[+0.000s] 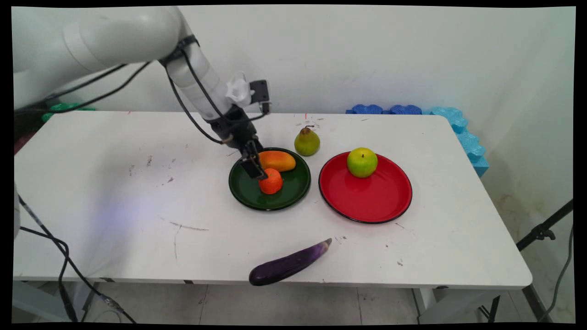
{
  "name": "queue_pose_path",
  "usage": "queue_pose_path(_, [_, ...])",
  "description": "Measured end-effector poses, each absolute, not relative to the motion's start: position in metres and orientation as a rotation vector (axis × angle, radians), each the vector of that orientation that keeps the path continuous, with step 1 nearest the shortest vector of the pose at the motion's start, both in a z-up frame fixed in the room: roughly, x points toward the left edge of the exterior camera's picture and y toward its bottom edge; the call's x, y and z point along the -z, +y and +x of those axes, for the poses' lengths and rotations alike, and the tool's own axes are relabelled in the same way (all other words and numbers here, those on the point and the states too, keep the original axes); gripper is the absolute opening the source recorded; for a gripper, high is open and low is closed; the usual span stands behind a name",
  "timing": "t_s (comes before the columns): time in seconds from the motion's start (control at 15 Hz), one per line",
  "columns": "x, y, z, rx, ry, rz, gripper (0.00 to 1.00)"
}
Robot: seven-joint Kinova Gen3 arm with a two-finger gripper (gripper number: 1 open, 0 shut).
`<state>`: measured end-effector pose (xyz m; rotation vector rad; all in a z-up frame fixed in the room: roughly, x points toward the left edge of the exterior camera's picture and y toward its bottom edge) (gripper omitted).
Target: Pick up the mandarin from the green plate
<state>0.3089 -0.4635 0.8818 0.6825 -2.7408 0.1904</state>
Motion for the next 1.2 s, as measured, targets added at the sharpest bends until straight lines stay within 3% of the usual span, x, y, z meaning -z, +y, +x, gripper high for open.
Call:
queue_pose_path(1.07, [-0.831, -0.479, 0.294, -0.164, -2.724, 0.675, 1.0])
queue_pose_path(1.13, [-0.83, -0.478, 0.293, -0.162, -2.725, 0.672, 0.0])
queue_pose_path(1.2, [-0.829, -0.478, 0.293, -0.158, -2.724, 0.669, 0.0])
